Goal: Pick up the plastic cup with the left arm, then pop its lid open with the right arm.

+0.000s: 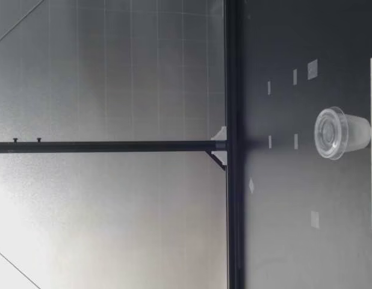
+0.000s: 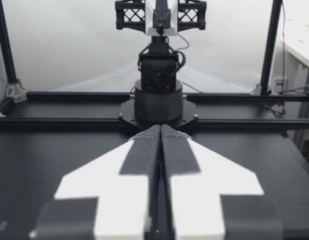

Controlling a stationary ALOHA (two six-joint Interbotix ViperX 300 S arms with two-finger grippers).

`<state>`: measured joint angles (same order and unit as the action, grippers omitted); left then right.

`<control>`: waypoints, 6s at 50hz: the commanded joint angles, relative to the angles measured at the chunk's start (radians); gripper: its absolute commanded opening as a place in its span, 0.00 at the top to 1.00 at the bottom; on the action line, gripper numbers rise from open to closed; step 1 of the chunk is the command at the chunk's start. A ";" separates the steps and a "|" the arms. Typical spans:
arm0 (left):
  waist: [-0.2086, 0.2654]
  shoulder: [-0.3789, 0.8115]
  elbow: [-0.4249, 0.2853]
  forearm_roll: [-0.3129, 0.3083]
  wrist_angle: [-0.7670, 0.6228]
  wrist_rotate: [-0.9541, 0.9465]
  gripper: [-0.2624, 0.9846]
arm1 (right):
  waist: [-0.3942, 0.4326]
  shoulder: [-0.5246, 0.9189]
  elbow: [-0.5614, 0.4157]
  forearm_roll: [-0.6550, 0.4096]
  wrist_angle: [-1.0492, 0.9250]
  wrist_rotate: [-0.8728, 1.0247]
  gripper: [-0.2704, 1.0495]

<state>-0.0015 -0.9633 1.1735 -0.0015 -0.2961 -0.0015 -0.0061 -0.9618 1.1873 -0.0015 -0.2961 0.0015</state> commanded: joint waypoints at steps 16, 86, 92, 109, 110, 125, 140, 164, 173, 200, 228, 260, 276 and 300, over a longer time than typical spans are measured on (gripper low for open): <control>0.000 -0.049 0.009 -0.002 -0.003 0.034 0.81 | -0.006 -0.026 -0.011 0.000 0.069 0.064 0.84; 0.049 0.732 -0.138 -0.043 -0.198 0.023 0.36 | -0.049 0.732 -0.307 -0.002 0.095 0.199 0.84; 0.049 0.833 -0.172 -0.051 -0.218 0.023 0.36 | -0.049 0.798 -0.328 0.000 0.089 0.202 0.84; 0.049 1.005 -0.224 -0.049 -0.262 0.028 0.35 | -0.049 0.945 -0.377 -0.002 0.063 0.275 0.84; 0.049 1.014 -0.227 -0.049 -0.262 0.028 0.35 | -0.049 0.953 -0.379 -0.002 0.060 0.279 0.84; 0.049 1.085 -0.252 -0.046 -0.276 0.029 0.35 | -0.049 1.022 -0.397 -0.002 0.038 0.295 0.84; 0.049 1.144 -0.293 -0.046 -0.273 0.031 0.28 | -0.051 1.069 -0.410 0.000 0.034 0.302 0.84; 0.046 1.195 -0.316 -0.038 -0.265 -0.002 0.28 | -0.075 1.092 -0.410 -0.002 0.021 0.321 0.84; 0.035 1.215 -0.341 -0.032 -0.265 -0.003 0.28 | -0.074 1.094 -0.407 -0.002 0.014 0.321 0.84; 0.034 1.258 -0.374 -0.032 -0.268 -0.003 0.28 | -0.075 1.109 -0.400 -0.002 0.008 0.322 0.84; 0.034 1.298 -0.419 -0.032 -0.265 -0.003 0.28 | -0.075 1.115 -0.367 -0.002 0.008 0.341 0.84; 0.034 1.296 -0.433 -0.032 -0.212 -0.003 0.38 | -0.075 1.123 -0.364 -0.003 -0.012 0.367 0.84; 0.034 1.296 -0.448 -0.032 -0.201 0.002 0.50 | -0.074 1.120 -0.360 -0.003 -0.014 0.367 0.84; 0.034 1.152 -0.364 -0.034 -0.261 0.011 0.55 | -0.077 0.876 -0.273 0.000 -0.012 0.379 0.82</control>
<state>0.0307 0.2562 0.8023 -0.0353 -0.5170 0.0046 -0.0736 -0.0015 0.9081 -0.0031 -0.3007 0.3789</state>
